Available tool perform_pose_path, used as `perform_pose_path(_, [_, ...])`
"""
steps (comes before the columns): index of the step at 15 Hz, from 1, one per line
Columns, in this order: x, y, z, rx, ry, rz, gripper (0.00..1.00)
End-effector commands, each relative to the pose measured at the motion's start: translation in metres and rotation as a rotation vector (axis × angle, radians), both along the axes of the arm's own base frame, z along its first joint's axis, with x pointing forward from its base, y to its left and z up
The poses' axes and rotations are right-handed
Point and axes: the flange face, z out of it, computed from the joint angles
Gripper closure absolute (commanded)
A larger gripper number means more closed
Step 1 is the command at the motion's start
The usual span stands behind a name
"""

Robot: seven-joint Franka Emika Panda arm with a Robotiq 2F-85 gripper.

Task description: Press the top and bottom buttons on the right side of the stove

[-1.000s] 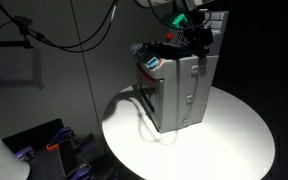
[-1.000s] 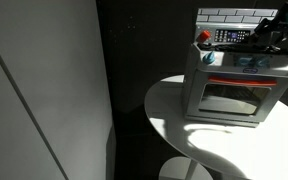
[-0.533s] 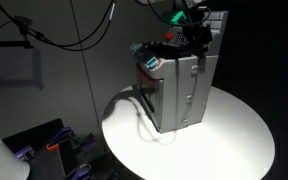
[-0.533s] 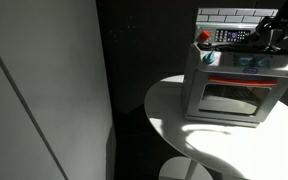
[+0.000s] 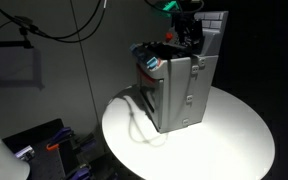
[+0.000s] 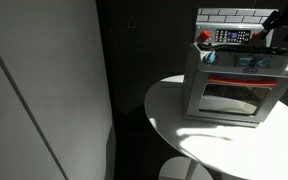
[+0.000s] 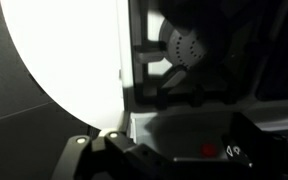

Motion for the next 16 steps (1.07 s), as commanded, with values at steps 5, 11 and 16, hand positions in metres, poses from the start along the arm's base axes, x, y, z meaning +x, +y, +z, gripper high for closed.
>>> perform_pose_path(5, [-0.043, 0.004, 0.014, 0.113, 0.145, 0.098, 0.00])
perform_pose_path(11, [-0.073, 0.012, 0.036, 0.123, 0.241, 0.172, 0.00])
perform_pose_path(16, [-0.102, 0.018, 0.061, 0.102, 0.271, 0.215, 0.00])
